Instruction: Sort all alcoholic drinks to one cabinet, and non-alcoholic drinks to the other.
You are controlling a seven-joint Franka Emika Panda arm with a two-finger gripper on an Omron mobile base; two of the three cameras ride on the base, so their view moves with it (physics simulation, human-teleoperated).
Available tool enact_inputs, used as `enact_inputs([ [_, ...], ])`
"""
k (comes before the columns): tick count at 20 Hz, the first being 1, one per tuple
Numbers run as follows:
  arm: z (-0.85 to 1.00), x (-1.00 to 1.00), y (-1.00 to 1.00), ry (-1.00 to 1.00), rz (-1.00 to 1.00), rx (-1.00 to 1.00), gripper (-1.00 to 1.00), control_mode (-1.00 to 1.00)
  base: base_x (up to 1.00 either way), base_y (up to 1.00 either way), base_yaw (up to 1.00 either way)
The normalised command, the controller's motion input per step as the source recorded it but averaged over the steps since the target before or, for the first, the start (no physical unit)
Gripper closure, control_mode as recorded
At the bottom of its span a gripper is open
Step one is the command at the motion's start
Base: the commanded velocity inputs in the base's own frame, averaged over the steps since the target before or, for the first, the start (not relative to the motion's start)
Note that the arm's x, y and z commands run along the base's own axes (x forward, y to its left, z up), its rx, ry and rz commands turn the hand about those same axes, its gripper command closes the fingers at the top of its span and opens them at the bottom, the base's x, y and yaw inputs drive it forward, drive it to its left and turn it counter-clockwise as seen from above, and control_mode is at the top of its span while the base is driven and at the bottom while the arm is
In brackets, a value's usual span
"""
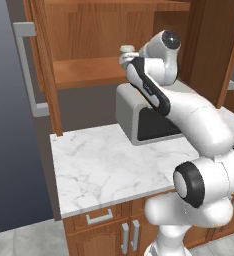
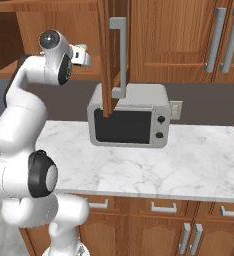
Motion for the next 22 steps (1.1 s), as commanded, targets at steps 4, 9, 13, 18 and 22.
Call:
enact_inputs([
  [4,-0.18,-1.0,-0.08,0.0,0.0,0.02,-1.0,-1.0,0.0,0.0,0.0],
  [9,-0.06,-1.0,-0.13,0.01,0.0,0.01,-1.0,-1.0,0.0,0.0,0.0],
  [13,-0.09,-1.0,-0.23,0.1,0.0,0.0,-1.0,-1.0,0.0,0.0,0.0],
  [18,-0.54,-1.0,-0.25,0.27,0.0,0.0,-1.0,-1.0,0.0,0.0,0.0],
  [22,-0.9,-1.0,-0.17,0.41,0.0,0.0,-1.0,-1.0,0.0,0.0,0.0],
])
